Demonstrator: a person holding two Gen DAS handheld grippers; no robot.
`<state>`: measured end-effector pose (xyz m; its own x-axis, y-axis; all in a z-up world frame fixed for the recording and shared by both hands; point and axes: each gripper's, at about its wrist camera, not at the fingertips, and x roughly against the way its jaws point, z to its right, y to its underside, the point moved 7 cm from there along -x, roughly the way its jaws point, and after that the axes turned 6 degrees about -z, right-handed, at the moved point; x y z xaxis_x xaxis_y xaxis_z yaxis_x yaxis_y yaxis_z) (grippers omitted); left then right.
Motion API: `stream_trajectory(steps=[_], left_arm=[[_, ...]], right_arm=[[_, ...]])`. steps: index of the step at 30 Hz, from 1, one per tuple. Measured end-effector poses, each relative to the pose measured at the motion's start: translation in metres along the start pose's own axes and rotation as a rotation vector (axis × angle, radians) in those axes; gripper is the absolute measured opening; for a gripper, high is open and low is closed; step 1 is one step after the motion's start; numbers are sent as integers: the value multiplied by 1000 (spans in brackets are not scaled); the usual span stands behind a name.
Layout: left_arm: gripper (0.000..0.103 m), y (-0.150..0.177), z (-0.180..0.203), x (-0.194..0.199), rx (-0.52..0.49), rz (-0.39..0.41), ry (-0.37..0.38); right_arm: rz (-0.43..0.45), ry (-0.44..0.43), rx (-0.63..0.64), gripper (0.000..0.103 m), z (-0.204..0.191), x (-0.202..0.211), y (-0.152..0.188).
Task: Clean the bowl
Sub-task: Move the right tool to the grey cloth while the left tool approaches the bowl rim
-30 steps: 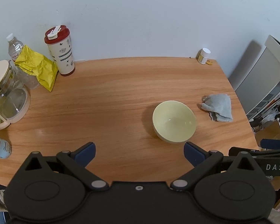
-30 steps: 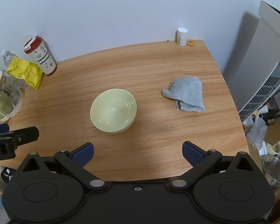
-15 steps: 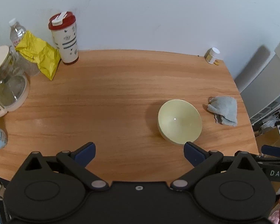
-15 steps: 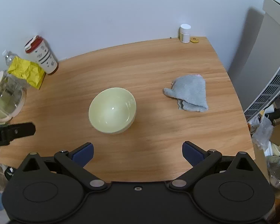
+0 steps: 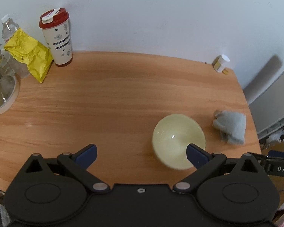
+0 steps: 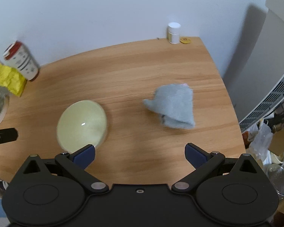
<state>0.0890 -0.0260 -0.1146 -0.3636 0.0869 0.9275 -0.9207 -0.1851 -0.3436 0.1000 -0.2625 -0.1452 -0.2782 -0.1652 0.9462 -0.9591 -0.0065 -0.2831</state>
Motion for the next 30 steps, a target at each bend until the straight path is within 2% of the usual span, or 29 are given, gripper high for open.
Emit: stream_trajectory(steps=[5,8,9,13,17,20,21,25,26,30], left_arm=[[103,-10,10,-25,46,-8,32],[103,-13,13,-44,116,-27,42],[103,-12,14,-54,146,-44,32],[103,-10,17,-72,161,-59,-14],[103,-7,21,-84,163,-76,-28],[103,-4,20,-91,184,-62,-77],[103,-2,18,-94,207,-48,-83],[103,4,14,-101,298,-20,-28],[103,6,13,-103,319,-14,-11],[103,10,11,-110,332,-20,28]], right_arm=[[-11,-10,21,102,20,-17,-20],[24,-96,10,102,31,-21,-34],[18,-97,17,102,35,-25,-38],[40,-93,58,98,47,-36,-53],[11,-144,113,78,59,-49,-64],[11,-139,168,76,66,-59,-71],[15,-132,190,72,68,-61,-72],[8,-145,269,68,71,-73,-78],[-3,-166,293,64,70,-78,-78],[-3,-145,358,62,74,-89,-78]])
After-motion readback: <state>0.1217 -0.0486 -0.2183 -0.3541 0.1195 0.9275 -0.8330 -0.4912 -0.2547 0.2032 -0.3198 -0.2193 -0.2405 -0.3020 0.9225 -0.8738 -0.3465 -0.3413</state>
